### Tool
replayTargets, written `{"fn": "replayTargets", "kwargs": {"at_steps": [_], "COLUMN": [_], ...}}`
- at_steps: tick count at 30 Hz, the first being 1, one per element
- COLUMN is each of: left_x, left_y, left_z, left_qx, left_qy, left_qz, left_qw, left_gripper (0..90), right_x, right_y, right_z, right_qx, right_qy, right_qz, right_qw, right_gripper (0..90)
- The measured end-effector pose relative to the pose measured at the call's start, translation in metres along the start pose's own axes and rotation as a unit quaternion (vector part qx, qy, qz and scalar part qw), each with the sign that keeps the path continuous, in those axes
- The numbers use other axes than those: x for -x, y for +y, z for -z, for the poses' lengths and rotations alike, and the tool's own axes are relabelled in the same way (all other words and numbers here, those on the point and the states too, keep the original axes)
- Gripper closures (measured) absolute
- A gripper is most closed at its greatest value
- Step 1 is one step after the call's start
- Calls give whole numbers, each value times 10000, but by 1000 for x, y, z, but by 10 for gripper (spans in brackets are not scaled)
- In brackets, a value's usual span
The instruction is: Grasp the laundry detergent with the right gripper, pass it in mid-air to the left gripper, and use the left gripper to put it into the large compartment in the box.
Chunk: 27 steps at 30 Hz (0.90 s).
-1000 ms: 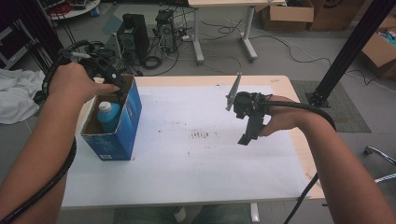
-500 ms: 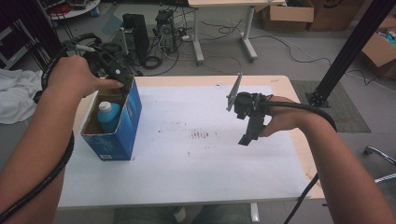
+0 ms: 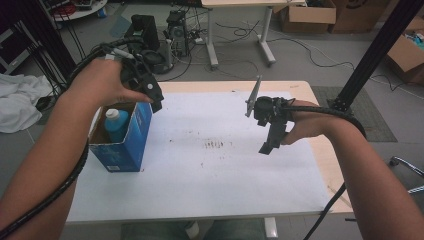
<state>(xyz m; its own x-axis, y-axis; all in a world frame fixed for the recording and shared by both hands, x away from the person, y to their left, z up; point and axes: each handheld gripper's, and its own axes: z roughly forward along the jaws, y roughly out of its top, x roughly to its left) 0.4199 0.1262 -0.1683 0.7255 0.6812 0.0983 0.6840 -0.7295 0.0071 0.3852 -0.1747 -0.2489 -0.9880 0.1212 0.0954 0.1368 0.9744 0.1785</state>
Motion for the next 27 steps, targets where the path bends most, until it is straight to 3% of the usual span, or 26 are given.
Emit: {"fn": "replayTargets", "kwargs": {"at_steps": [4, 8, 10, 14, 16, 27], "left_x": [15, 29, 37, 48, 52, 58], "left_y": [8, 15, 17, 21, 23, 27], "left_z": [-4, -10, -13, -18, -20, -34], "left_qx": [-10, -14, 58, 101, 95, -162], "left_qy": [-68, -233, -266, -360, -330, -463], "left_qz": [-394, -852, -1202, -1655, -1786, -2010], "left_qw": [9992, 9961, 9924, 9855, 9833, 9784], "left_gripper": [1, 1, 1, 1, 1, 1], "right_x": [1, 2, 3, 6, 7, 8], "right_y": [1, 2, 2, 3, 4, 1], "right_z": [0, 0, 1, 2, 3, 3], "right_qx": [-26, -60, -76, -106, -147, -303], "right_qy": [26, 43, 41, 50, 65, 72], "right_qz": [22, 0, 6, 29, 34, -16], "right_qw": [10000, 10000, 10000, 9999, 9999, 9995], "right_gripper": [0, 0, 0, 0, 0, 0]}}
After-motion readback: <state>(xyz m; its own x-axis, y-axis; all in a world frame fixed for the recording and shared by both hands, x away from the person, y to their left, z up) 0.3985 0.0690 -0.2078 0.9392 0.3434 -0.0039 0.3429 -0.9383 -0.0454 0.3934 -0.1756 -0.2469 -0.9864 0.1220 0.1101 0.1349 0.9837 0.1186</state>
